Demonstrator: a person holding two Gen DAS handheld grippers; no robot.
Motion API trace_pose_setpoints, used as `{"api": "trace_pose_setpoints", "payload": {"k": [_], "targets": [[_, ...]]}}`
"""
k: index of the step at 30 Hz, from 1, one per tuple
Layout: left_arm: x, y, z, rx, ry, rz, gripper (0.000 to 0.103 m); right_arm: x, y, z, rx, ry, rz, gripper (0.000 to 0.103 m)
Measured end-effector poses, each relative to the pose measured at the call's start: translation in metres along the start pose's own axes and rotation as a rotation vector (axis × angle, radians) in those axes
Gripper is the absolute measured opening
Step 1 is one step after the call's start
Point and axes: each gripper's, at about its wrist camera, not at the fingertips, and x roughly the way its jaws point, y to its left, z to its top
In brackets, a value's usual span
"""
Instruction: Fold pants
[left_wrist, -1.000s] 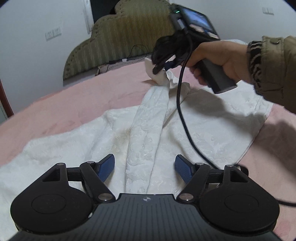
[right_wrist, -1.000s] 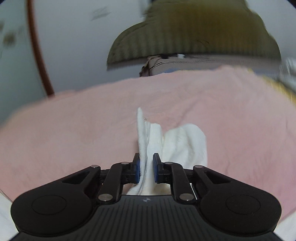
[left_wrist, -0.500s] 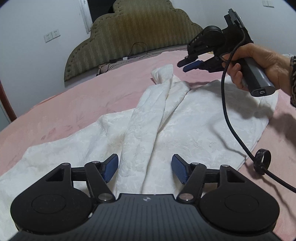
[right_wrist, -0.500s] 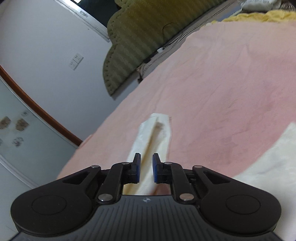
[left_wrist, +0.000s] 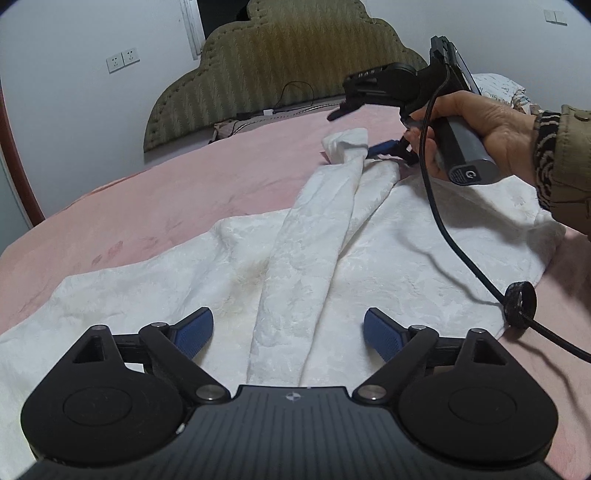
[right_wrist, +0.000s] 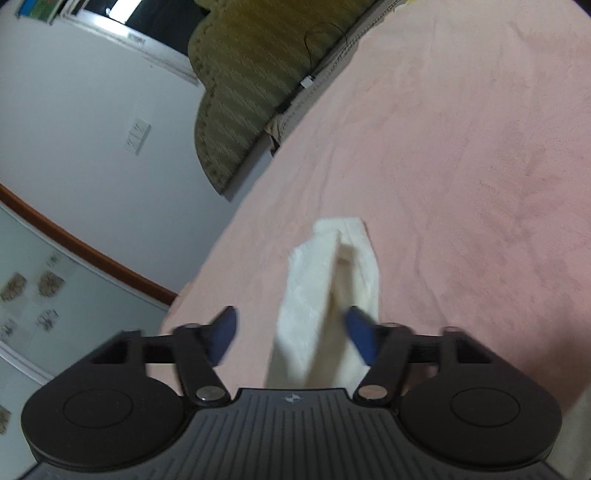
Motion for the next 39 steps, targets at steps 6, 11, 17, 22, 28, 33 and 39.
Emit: {"api": "trace_pose_setpoints", "payload": {"k": [6,11,17,22,28,33,39], "targets": [[0.001,0.0,0.001,-0.005,0.002,-0.007,0.089,0.016,0.007,0.005,-0.062,0.017,-0.051,0.033],[-0.004,-0.002,0.001,0.006,-0.022,-0.073,0.038,0.006,0.006,0.003,-0.091,-0.025,-0.075,0.006],[-0.007,-0.003,0.001,0.021,-0.045,-0.053,0.016,-0.05,0.009,0.007,-0.072,-0.125,0.015,0.005],[-0.018,-0.001,0.006,-0.001,-0.1,-0.081,0.015,-0.088,0.003,0.018,-0.012,-0.16,0.066,0.006],[-0.022,0.023,0.016,-0.17,-0.133,-0.035,0.016,-0.086,0.027,0.033,-0.004,-0.154,0.119,0.006],[-0.051,0.023,0.016,-0.166,-0.267,-0.017,0.028,-0.146,0.05,0.023,-0.142,-0.313,0.323,0.006],[-0.045,-0.026,-0.007,0.116,-0.178,-0.185,0.019,-0.214,-0.05,-0.017,0.05,-0.327,0.022,0.006]]}}
